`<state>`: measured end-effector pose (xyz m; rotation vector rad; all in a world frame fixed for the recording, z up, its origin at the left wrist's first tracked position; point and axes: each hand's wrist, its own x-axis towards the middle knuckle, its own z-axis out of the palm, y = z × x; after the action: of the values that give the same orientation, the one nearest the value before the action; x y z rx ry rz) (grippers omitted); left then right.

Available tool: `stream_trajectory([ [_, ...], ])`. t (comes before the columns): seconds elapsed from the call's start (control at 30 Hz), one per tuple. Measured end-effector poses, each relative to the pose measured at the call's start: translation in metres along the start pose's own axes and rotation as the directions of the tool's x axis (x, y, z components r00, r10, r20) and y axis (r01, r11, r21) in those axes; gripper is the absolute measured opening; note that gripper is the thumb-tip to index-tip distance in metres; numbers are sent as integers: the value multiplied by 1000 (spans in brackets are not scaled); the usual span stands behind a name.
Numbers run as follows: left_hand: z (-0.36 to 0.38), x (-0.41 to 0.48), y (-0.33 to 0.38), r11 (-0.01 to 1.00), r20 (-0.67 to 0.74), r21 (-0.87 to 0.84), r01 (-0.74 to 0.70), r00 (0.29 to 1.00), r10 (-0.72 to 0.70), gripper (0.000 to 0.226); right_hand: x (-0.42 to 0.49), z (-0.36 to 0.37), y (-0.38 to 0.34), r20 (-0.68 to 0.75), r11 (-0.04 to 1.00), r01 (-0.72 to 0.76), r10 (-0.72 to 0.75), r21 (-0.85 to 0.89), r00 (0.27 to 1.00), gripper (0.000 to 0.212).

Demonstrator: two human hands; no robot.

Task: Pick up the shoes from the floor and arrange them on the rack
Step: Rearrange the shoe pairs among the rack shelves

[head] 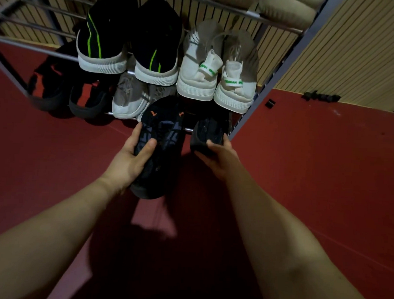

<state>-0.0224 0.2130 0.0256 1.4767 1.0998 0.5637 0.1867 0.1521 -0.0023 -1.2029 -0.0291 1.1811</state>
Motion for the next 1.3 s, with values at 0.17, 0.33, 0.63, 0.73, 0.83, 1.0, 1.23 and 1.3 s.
stream_trajectory([
  [0.17, 5, 7, -2, 1000, -13, 9, 15, 1000, -15, 58, 33, 5, -12, -135, 999, 51, -51, -3, 989, 57],
  [0.33, 11, 12, -10, 998, 0, -50, 40, 999, -40, 56, 37, -8, 17, -313, 996, 50, -24, 76, 950, 45],
  [0.63, 20, 13, -5, 1000, -18, 8, 11, 1000, -11, 58, 22, 7, 9, -239, 987, -48, 85, 155, 967, 44],
  [0.73, 26, 12, -2, 999, -15, 34, -2, 1000, 3, 58, 17, 6, 0, -167, 976, -103, 136, 194, 976, 42],
  [0.83, 28, 12, -6, 1000, 4, 23, -11, 1000, 11, 59, 26, 5, 1, -231, 998, -53, 56, 20, 971, 40],
  [1.0, 29, 18, -12, 999, 22, 44, -5, 1000, 4, 64, 40, 6, 5, -315, 995, -55, 25, -87, 949, 40],
  [1.23, 36, 35, -12, 994, 86, 92, -53, 995, 46, 92, 19, 2, 9, -252, 991, -97, 71, -94, 965, 40],
  [1.3, 38, 44, -19, 991, 107, 134, -28, 994, 14, 99, -3, -6, 18, -180, 968, -91, 49, -233, 982, 47],
])
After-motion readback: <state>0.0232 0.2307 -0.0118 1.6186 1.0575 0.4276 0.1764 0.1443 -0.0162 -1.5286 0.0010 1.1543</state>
